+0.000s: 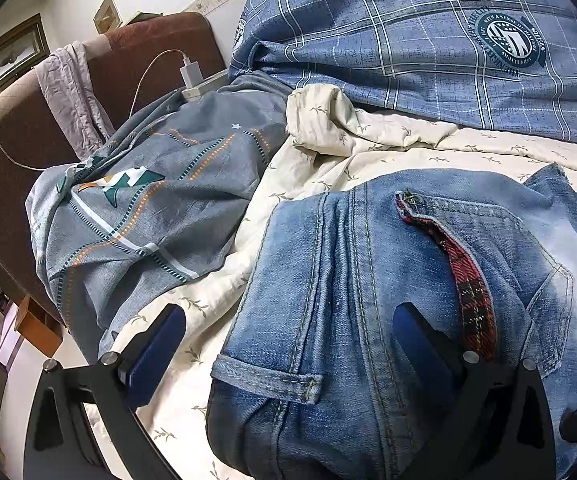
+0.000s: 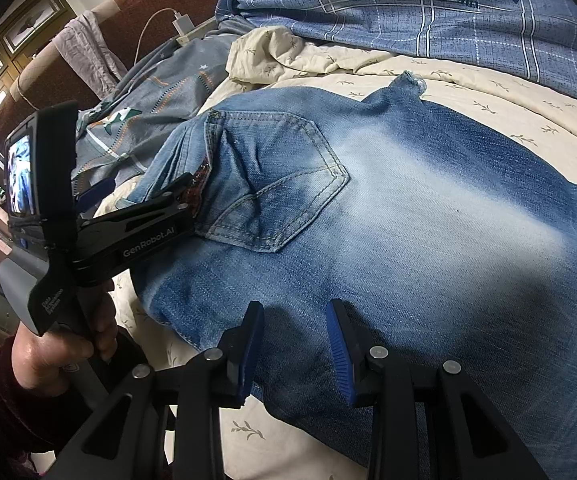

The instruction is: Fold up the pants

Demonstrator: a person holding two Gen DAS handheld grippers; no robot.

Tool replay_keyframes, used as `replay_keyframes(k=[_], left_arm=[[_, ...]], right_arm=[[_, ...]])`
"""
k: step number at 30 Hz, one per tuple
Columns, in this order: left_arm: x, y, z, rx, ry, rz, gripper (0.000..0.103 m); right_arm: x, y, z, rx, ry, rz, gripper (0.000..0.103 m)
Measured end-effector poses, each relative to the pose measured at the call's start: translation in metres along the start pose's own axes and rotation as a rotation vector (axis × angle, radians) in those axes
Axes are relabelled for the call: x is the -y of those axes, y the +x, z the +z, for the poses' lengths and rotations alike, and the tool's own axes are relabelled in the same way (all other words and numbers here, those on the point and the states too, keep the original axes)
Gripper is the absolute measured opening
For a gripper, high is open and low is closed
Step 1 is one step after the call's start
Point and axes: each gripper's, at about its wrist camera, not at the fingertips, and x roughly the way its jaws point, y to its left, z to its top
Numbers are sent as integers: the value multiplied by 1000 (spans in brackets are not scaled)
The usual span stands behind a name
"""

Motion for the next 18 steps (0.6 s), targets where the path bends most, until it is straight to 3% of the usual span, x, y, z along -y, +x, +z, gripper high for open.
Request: replay_keyframes(k=[13,16,18], left_arm=[[-5,-1,0,-13,-32,-38,103],[-8,-11,0,18,-45,-70,103],[-9,-25,0,77,-42,-88,103]], right_arm=[[1,-7,-6,2,21,-2,36],[9,-24,-11,33,54,16,36],[17,-41,-15,86,73,-16,36]])
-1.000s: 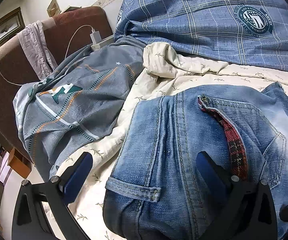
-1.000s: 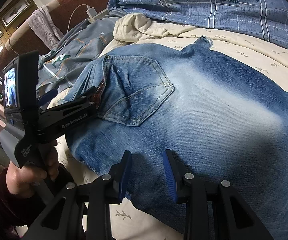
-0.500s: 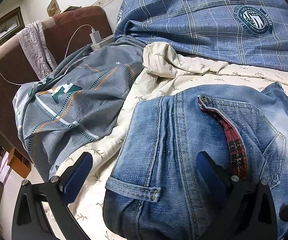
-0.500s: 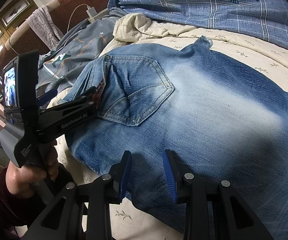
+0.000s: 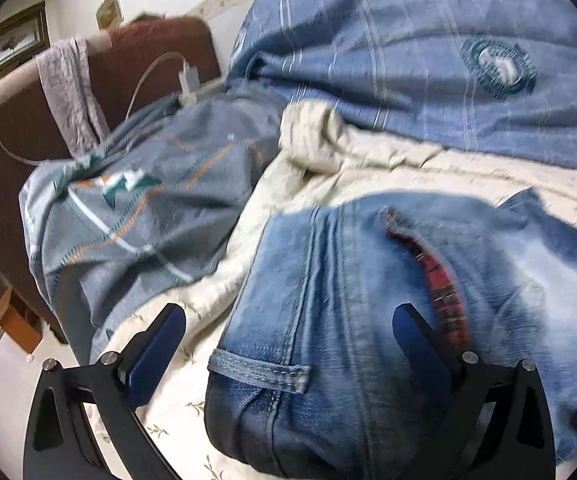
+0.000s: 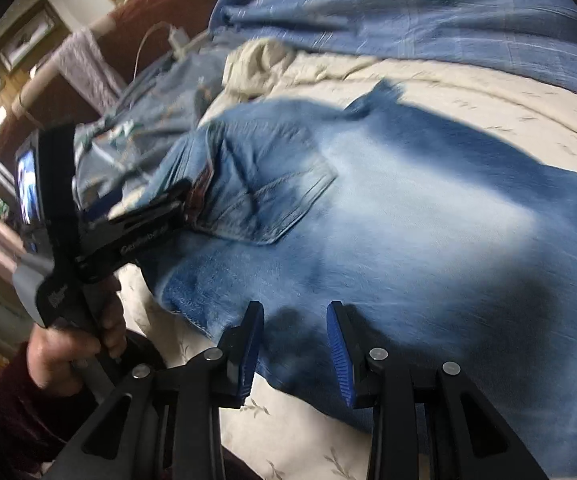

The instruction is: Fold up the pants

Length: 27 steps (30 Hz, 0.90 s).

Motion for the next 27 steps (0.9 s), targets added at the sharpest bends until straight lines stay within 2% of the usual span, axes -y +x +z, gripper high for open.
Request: replay_keyframes(k=[4,6,9,13,15,18,19,22,25,27], left_arm=[[3,-30,0,133,1,-31,103],[10,-38,0,167,20,-64,103],[32,-45,-2,174,80,-129,103],[59,-54,-4,182,156,-226,103],[76,-53,-5,149,195,-289,103],[98,-48,-8,91,235,-321,103],[103,-48,-9,80,240,-334,103],[118,-46,-15,38,278,-360,103],[130,-32,-25,-71,333,-381,103],[131,-29,-30,-96,346,-379,103]], right_arm=[[46,-54,-13,134,126,-116,36],[71,-75,-20,180,203,-154,36],[118,-113,-42,251,337,-269,36],[164,-144,-67,292,479,-344,36],[183,-156,-77,297,534,-366,36],[209,-162,-93,254,606,-387,36],[216,-163,-99,245,621,-359,36],[214,-162,-101,232,605,-344,36],[206,-160,-108,206,580,-366,37],[202,-156,-109,190,571,-378,36]])
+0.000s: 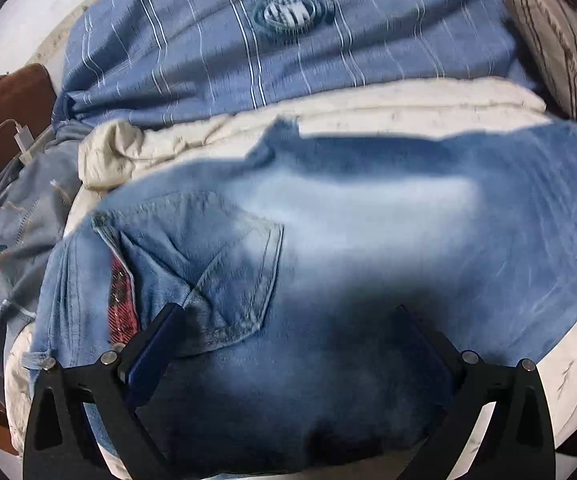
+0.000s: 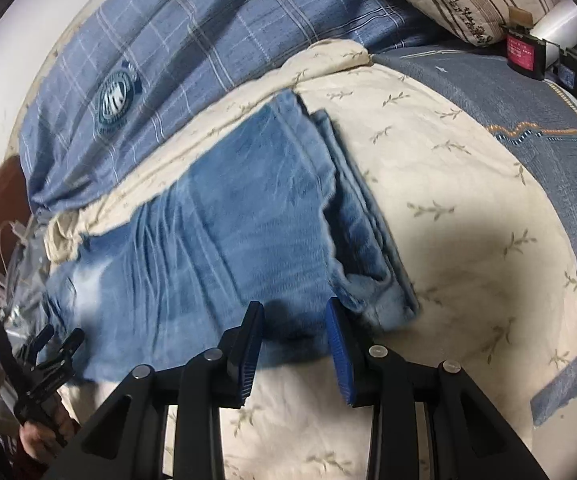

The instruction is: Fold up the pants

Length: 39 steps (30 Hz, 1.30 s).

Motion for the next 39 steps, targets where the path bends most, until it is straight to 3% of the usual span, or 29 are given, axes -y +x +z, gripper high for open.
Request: replay_keyframes(k=[5,11,15,22,27,32,34,36,37,39], left_arm=[[1,-6,-2,10,16,-27,103],[-5,-21,4,85,-26,-118,103],[7,-26,8,120,4,-156,103],[28,-17,12,88,74,-191,103],[32,-9,11,55,89,-209,103],[29,-5,12,25,65,-222,103],[23,-7,14,34,38,-235,103],[17,-9,16,49,12,-245,103],[15,-10,16,53,0,-252,103],[11,-10,17,56,-24,-269,103]], right_arm=[[6,-6,-4,-17,47,15,36],[-6,-31,17,138,22,58,36],[-20,-16,49,164,2,59,36],[-27,29,100,147,46,124,36],[-15,64,110,84,85,50,36],[-13,46,103,116,90,62,36],[-3,25,94,139,123,107,36],[14,0,81,162,167,135,44],[23,-10,75,174,187,135,65],[38,-26,63,185,226,154,71]])
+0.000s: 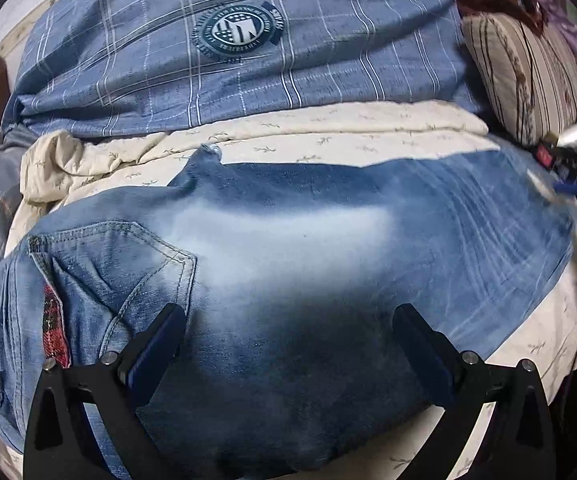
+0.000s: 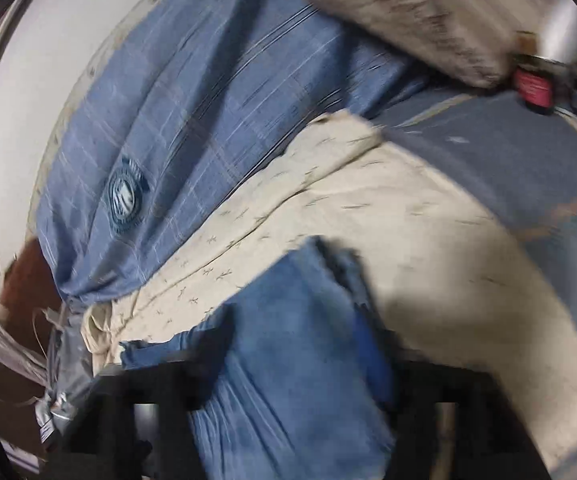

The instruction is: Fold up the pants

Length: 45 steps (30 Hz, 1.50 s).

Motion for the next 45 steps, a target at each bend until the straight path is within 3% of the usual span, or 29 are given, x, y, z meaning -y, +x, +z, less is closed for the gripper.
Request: replay_keyframes(k=[5,9,12,17,22,24,28,33,35,38,39,41,45], left_arm=[[-3,1,2,-1,-20,-8,103],[2,-1,-1,11,4,4,103],[7,-4,-3,23,25,7,103],[15,-8,8,39,9,-29,103],[49,10,46,32,6,-55,103],[71,25,62,10,21,-71,103],[111,63,82,-81,68,-42,103],[151,96,88,-154,173,12,103],[160,99,86,-137,205,30,103],[157,100,90,-155,211,7,103],[152,99,91,-172,194,-19,103],[136,92,90,-181,147,-61,103],[99,60,75,-122,86,-58,103]], right_arm=[[35,-40,-39,-19,148,140,71],[43,-39,-62,-75,221,204,71],[42,-24,-70,-117,247,161,71],[53,-10,-66,-114,323,145,71],[62,0,-64,-101,405,178,71],[61,2,-63,-86,407,181,69],[62,9,-60,-64,450,224,48],[50,18,-55,-74,377,146,38],[41,22,-52,-79,282,24,14],[24,25,-50,-75,168,-58,13],[19,22,-51,-58,152,-55,12],[10,13,-51,-14,140,34,11],[-30,-8,-56,83,-53,45,10]])
